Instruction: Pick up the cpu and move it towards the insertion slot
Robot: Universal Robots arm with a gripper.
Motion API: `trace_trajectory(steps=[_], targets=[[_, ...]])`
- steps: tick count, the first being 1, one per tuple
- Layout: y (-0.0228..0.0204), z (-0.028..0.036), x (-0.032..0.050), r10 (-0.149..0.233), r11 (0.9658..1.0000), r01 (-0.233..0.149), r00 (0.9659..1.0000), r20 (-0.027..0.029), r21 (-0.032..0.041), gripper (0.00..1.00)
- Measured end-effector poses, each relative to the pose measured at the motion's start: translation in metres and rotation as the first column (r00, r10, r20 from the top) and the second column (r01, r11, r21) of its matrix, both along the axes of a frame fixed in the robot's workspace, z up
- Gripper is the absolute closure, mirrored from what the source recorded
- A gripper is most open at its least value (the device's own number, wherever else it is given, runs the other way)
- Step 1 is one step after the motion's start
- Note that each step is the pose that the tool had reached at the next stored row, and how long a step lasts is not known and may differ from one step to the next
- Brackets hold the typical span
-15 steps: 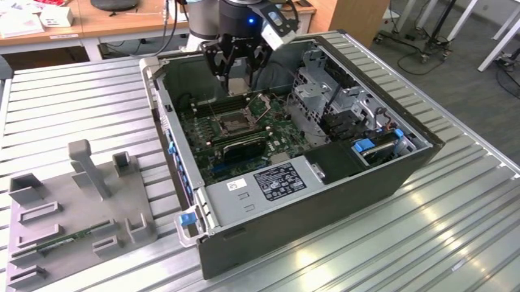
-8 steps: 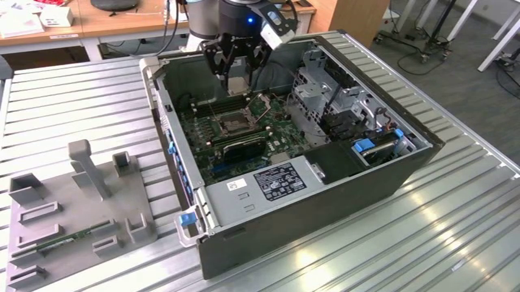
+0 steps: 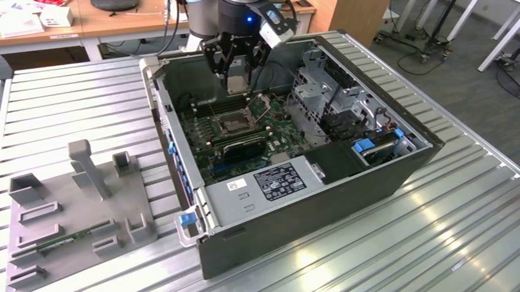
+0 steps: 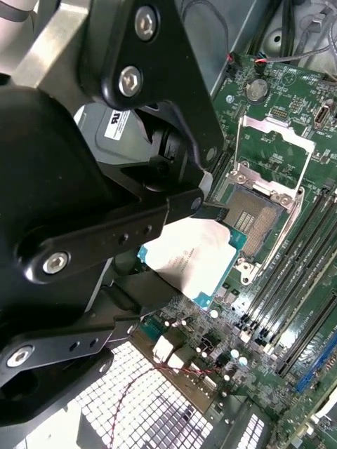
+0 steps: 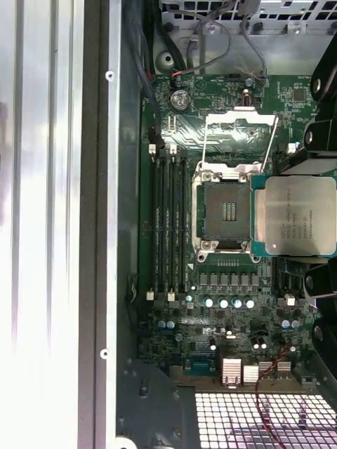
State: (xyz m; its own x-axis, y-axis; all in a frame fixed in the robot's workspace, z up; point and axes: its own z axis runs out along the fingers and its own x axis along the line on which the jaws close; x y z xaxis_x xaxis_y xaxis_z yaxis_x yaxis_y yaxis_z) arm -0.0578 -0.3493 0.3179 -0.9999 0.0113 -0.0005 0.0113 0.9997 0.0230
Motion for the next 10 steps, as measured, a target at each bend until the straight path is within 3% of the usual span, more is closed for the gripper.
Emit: trace_trajectory(steps=[10], targets=[[0.0009, 0.0011, 0.0000, 0.000, 1.0000, 0.000, 1.0000, 0.0001, 0.0001, 0.45]])
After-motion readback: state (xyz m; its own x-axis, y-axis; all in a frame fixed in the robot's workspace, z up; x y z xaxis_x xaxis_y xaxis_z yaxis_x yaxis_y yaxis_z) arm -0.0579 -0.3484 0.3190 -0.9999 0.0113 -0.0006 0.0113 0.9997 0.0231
